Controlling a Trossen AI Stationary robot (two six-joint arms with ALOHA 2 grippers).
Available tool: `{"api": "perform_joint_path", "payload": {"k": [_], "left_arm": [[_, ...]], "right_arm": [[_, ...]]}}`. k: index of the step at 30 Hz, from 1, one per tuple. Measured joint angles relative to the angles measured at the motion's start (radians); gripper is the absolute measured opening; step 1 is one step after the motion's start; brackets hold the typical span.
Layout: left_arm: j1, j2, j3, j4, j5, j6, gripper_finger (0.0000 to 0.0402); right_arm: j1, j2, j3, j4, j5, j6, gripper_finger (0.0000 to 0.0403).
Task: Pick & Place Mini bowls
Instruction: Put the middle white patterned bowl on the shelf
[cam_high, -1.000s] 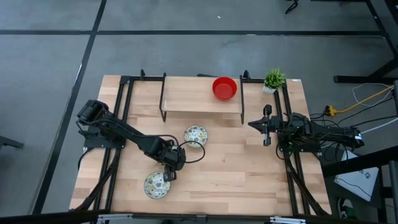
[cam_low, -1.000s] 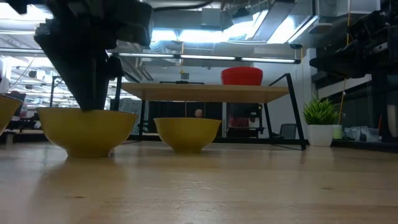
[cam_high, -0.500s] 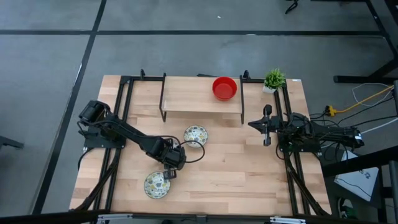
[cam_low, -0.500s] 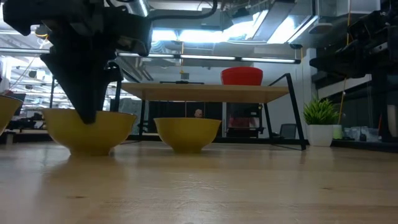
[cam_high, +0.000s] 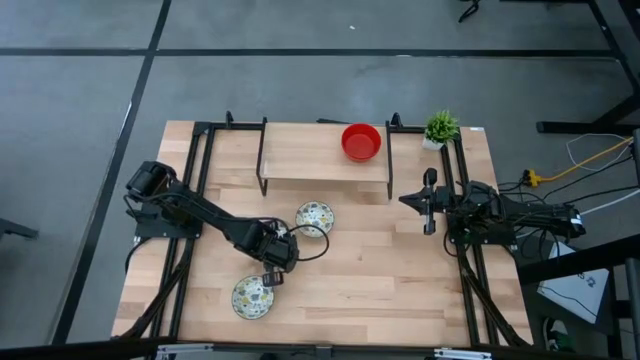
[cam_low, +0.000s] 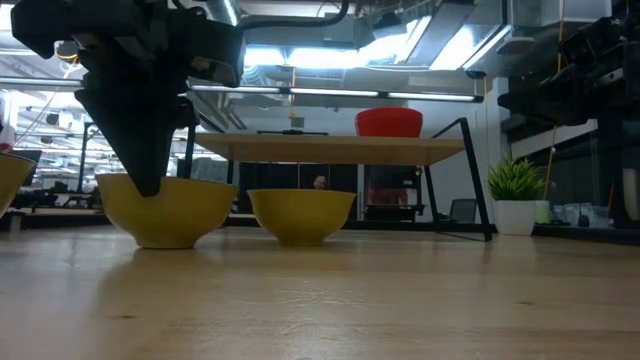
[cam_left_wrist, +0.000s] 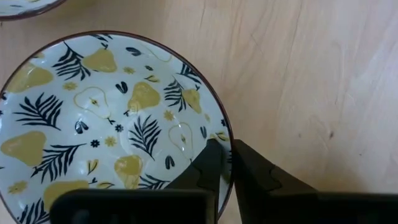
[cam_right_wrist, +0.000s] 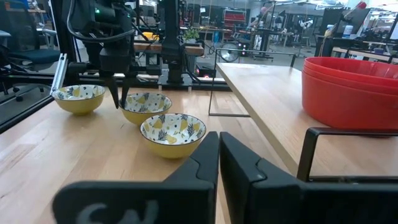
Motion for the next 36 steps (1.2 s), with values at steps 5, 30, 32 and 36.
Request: {"api": "perform_joint_path", "payload": {"k": [5, 30, 32, 36], "left_arm": [[-0.005, -0.016, -0.002, -0.008, -0.003, 0.0, 0.0017], [-0.037, -0.088, 0.048, -0.142, -0.06, 0.018, 0.0003], [-0.039, -0.088, 0.07, -0.164, -0.063, 0.018, 0.0003], [-0.041, -0.088, 0.077, -0.171, -0.074, 0.023, 0.0003]], "right_arm": [[0.0, 0.0, 0.0, 0.0, 0.0, 0.0, 0.0017], [0.0, 0.0, 0.0, 0.0, 0.0, 0.0, 0.0017], [0.0, 0.0, 0.0, 0.0, 0.0, 0.0, 0.0017], [0.0, 0.0, 0.0, 0.0, 0.0, 0.0, 0.0017]]}}
